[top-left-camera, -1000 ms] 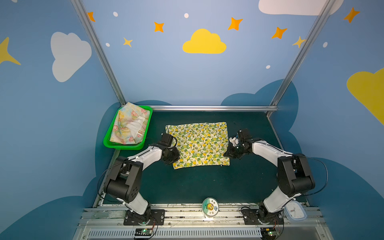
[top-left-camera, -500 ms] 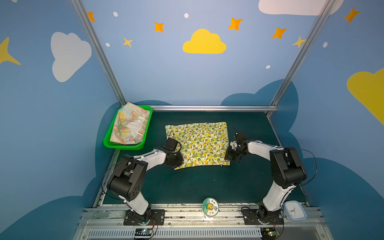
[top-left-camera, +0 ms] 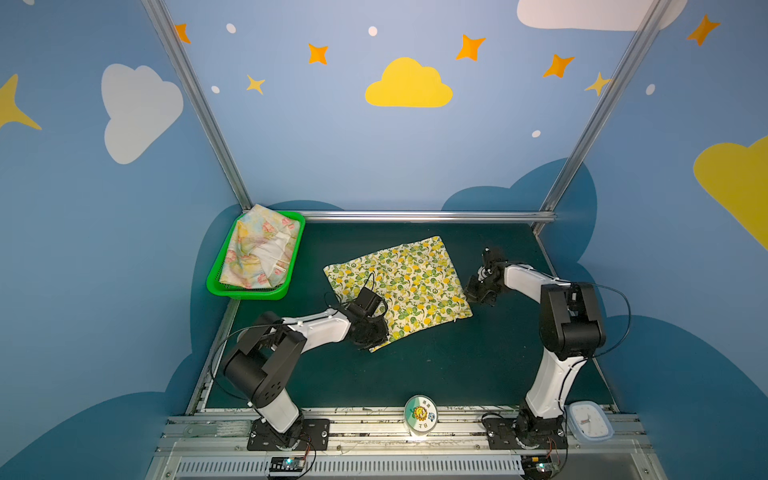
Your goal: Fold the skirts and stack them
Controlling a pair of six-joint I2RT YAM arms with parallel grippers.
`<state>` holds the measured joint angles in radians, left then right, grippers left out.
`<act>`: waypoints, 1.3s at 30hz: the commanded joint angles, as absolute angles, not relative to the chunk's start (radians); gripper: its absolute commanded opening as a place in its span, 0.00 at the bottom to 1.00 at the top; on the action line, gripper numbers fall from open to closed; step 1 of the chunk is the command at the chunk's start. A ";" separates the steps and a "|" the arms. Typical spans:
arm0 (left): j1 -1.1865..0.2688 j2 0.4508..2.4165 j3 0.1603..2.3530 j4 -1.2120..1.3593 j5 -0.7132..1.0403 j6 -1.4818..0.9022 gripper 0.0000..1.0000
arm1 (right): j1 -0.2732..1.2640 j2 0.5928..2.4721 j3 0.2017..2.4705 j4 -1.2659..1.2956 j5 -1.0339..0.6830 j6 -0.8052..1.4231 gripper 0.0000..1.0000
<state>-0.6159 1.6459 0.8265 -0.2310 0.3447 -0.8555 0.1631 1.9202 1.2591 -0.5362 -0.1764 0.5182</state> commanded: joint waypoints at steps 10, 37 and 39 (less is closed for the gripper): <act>-0.427 1.570 0.998 -0.500 0.237 -0.665 0.13 | 0.276 1.770 1.234 -0.599 -0.120 0.473 0.00; -0.645 1.775 0.890 -0.285 0.286 -0.808 0.08 | 0.148 1.980 1.283 -0.558 -0.177 0.495 0.00; -0.673 1.782 0.903 -0.277 0.290 -0.825 0.08 | 0.146 1.976 1.306 -0.575 -0.176 0.490 0.00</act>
